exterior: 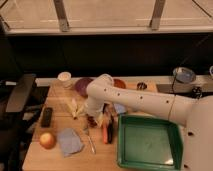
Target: Place fork in paper cup
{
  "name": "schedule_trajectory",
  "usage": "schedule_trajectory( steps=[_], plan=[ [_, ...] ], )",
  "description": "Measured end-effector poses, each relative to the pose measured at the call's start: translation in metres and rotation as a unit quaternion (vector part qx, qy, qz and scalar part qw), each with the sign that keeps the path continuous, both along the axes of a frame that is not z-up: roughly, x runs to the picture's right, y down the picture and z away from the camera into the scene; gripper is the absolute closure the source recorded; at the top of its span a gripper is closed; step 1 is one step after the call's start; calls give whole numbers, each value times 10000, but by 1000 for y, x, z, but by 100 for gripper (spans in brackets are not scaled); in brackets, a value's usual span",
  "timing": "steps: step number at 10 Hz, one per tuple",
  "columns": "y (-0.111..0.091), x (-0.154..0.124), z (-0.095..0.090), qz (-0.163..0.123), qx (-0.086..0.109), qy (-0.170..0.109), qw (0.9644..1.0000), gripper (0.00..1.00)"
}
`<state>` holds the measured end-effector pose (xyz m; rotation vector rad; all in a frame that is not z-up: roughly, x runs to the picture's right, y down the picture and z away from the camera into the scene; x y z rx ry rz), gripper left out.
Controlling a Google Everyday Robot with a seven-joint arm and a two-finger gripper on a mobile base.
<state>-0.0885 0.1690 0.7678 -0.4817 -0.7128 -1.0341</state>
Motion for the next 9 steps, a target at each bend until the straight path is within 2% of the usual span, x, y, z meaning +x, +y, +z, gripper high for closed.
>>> schedule_trajectory(
  steps=[5, 9],
  plan=[
    [1, -1, 0, -25, -26, -15, 10000, 22],
    [31, -24, 16, -231, -355, -129, 9990, 22]
  ],
)
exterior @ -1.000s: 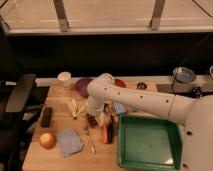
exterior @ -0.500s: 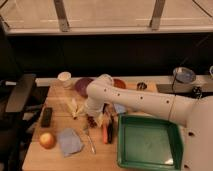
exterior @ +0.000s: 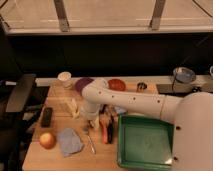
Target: Place fork in paper cup
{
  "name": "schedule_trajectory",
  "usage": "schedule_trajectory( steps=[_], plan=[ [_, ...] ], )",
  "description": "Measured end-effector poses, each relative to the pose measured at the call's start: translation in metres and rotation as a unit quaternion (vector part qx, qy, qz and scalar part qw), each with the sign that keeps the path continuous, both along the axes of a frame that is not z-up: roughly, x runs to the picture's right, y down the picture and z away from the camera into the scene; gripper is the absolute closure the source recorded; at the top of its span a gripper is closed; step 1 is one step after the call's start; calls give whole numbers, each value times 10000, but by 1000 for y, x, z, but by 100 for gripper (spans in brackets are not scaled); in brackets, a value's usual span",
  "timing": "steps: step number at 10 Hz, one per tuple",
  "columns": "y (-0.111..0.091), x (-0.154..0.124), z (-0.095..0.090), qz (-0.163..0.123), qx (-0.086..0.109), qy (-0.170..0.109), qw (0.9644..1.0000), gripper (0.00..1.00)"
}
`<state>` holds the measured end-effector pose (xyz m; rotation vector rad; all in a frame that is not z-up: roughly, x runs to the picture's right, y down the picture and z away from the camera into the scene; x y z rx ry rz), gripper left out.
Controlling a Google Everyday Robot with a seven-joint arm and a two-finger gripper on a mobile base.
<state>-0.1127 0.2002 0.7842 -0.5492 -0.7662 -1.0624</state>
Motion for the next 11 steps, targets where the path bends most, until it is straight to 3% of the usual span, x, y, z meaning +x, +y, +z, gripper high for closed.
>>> schedule_trajectory(
  steps=[4, 8, 11],
  plan=[
    [22, -7, 22, -174, -269, 302, 9990, 22],
    [23, 6, 48, 65, -432, 811, 9957, 24],
    [26, 12, 53, 82, -480, 956, 9942, 51]
  ],
)
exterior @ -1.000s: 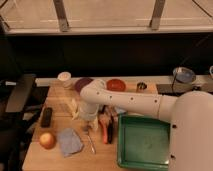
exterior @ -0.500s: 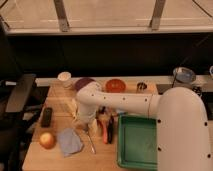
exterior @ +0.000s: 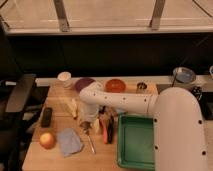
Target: Place fork in paper cup
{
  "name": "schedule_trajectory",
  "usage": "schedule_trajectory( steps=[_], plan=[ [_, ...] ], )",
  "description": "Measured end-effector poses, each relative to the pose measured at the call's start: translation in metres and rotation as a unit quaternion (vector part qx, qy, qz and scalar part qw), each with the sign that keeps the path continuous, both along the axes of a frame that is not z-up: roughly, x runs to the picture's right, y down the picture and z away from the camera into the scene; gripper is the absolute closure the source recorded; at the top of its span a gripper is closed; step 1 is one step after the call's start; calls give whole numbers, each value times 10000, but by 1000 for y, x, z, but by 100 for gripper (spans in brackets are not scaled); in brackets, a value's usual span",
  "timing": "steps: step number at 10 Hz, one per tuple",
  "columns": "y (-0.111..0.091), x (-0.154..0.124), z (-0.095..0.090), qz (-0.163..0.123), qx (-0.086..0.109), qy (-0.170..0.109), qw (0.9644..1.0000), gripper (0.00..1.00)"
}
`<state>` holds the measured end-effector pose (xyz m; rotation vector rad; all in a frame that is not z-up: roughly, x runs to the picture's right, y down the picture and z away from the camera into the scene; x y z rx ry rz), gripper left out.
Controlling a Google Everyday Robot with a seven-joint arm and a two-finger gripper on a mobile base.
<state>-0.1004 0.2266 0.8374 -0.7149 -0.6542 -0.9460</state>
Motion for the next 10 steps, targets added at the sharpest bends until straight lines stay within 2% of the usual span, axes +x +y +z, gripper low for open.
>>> schedule_trajectory(
  steps=[4, 5, 7, 10],
  plan=[
    [0, 2, -4, 33, -8, -19, 10000, 93],
    [-1, 2, -4, 17, 15, -22, 10000, 99],
    [0, 1, -5, 16, -4, -39, 10000, 100],
    [5, 1, -20, 179, -3, -339, 9993, 100]
  ],
)
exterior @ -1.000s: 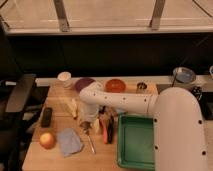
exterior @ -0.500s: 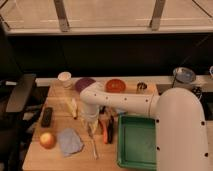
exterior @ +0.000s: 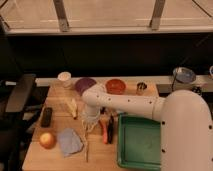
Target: Place fork in paper cup
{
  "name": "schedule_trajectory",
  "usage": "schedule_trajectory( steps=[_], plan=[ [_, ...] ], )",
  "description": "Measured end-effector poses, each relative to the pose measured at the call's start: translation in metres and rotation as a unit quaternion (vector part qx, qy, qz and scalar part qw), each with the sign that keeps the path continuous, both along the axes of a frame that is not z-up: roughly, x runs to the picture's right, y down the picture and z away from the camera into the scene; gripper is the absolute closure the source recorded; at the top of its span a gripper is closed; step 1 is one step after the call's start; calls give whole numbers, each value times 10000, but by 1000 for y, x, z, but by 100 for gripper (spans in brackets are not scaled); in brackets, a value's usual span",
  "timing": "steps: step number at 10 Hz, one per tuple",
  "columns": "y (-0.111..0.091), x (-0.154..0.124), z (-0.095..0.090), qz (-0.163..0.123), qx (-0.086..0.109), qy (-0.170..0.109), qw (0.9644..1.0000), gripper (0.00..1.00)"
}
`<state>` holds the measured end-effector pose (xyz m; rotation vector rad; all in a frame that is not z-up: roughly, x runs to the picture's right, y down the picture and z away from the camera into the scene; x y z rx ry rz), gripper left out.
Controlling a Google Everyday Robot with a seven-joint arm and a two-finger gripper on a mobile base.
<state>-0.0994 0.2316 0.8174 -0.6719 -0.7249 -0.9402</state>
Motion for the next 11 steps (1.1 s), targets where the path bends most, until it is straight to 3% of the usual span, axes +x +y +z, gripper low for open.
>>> schedule_trajectory(
  steps=[3, 5, 8, 11],
  plan=[
    [-27, 1, -26, 116, 204, -319, 9992, 100],
    [-56, -2, -51, 141, 400, -616, 9972, 100],
    [-121, 0, -77, 260, 781, -1010, 9915, 100],
    [-191, -3, -80, 390, 1137, -1246, 9849, 100]
  ],
)
